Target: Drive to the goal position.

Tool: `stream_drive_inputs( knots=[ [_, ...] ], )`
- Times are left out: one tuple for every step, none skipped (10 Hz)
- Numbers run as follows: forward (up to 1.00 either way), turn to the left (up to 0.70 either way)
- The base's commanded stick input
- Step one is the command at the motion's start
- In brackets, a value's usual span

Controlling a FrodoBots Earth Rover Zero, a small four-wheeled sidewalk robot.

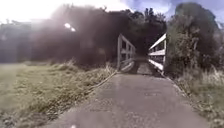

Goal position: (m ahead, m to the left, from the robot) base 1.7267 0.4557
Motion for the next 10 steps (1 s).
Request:
stream_drive_inputs(
  knots=[
    [1.0,0.0],
    [1.0,0.0],
    [1.0,0.0],
    [1.0,0.0],
    [1.0,-0.4],
    [1.0,-0.4],
    [1.0,-0.4],
    [1.0,-0.4],
    [1.0,-0.4],
    [1.0,-0.38]
  ],
)
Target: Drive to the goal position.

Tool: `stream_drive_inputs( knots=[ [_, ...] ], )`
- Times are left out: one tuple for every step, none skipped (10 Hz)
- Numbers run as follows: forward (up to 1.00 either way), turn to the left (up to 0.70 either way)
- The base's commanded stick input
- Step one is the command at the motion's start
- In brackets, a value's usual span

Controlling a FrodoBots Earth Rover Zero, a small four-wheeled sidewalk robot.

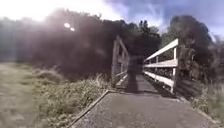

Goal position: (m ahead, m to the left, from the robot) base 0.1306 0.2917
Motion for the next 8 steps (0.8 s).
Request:
stream_drive_inputs(
  knots=[
    [1.0,-0.11],
    [1.0,0.0],
    [0.89,0.0],
    [0.26,0.0],
    [0.0,0.0],
    [0.0,0.0],
    [0.0,0.0],
    [0.0,0.0]
  ],
)
